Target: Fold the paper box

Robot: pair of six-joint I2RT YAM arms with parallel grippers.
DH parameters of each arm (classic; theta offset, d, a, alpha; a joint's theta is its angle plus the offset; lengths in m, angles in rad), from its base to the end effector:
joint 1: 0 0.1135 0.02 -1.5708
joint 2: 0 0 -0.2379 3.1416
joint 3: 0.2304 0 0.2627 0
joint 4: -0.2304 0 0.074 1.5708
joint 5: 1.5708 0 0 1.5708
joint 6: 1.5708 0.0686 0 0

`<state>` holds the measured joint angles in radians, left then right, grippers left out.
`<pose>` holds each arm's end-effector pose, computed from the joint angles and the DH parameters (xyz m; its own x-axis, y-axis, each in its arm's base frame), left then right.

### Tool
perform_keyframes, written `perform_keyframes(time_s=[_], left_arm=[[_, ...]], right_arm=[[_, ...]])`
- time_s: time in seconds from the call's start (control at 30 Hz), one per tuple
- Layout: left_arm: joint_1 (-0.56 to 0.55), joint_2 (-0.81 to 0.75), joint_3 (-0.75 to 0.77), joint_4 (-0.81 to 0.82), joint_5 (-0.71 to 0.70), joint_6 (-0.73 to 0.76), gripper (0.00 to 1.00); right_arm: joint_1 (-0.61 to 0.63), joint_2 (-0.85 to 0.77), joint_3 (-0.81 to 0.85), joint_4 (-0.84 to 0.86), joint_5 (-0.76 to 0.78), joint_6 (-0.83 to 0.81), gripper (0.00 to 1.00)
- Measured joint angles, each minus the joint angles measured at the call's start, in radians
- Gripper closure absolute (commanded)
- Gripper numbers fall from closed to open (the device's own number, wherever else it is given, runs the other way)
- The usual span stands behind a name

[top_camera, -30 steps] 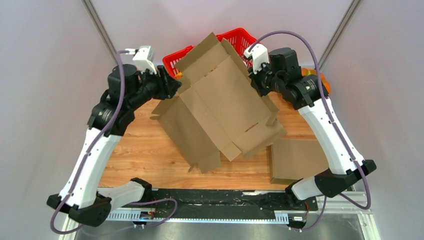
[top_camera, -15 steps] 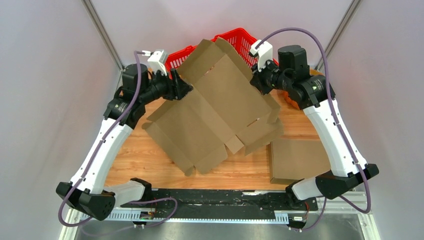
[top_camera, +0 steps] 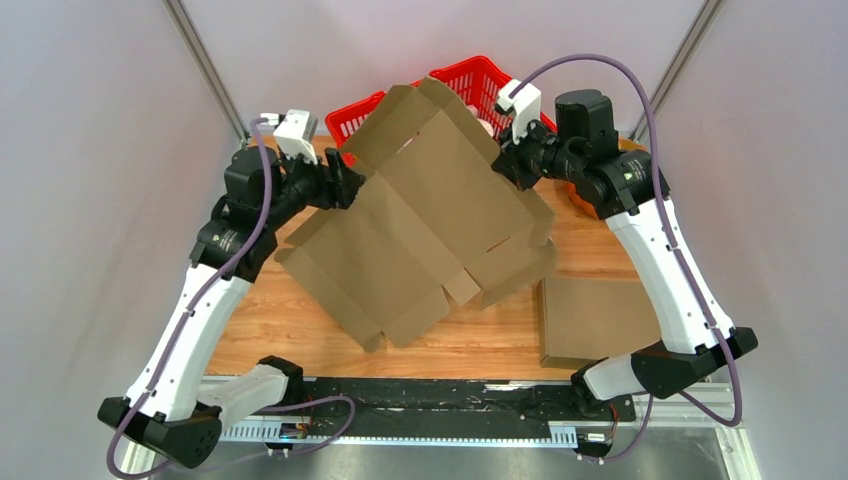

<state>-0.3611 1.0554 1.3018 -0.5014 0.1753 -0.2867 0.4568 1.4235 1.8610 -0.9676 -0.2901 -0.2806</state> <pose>0.2513 -0.1077 0.4054 -0.3694 -0.1581 -0.9157 0.4184 0.8516 -0.3158 0.2713 0.1552 0.4409 -0.2577 -0.4223 -0.8691 -0.7446 0.6600 -0.0999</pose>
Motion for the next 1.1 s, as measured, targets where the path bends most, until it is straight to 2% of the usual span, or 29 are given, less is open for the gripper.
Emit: perform_keyframes(time_s=[0.13, 0.3, 0.57, 0.63, 0.77, 0.83, 1.0, 1.1], left_arm=[[0.011, 0.010, 0.050, 0.002, -0.016, 0.009, 0.34], [0.011, 0.099, 0.051, 0.031, 0.048, 0.004, 0.38], [-0.015, 0.082, -0.069, 0.072, 0.085, -0.025, 0.43], [-0.039, 0.063, -0.102, 0.087, 0.080, -0.031, 0.40], [-0.077, 0.005, -0.159, 0.092, 0.046, -0.043, 0.25], [-0.073, -0.027, -0.158, 0.083, 0.010, -0.037, 0.25], [0.095, -0.061, -0.084, 0.061, 0.032, -0.049, 0.25], [0.183, -0.055, -0.076, 0.091, 0.090, -0.060, 0.33]], right_arm=[[0.000, 0.000, 0.000, 0.000, -0.011, 0.001, 1.00], [0.000, 0.000, 0.000, 0.000, -0.024, 0.004, 1.00], [0.000, 0.000, -0.003, 0.006, -0.049, 0.012, 1.00], [0.000, 0.000, -0.008, 0.012, -0.060, 0.017, 1.00], [0.000, 0.000, -0.018, 0.022, -0.064, 0.022, 1.00], [0.000, -0.002, -0.023, 0.023, -0.065, 0.022, 1.00], [0.000, -0.006, -0.024, 0.024, -0.072, 0.022, 1.00], [0.000, -0.006, -0.024, 0.024, -0.080, 0.022, 1.00]])
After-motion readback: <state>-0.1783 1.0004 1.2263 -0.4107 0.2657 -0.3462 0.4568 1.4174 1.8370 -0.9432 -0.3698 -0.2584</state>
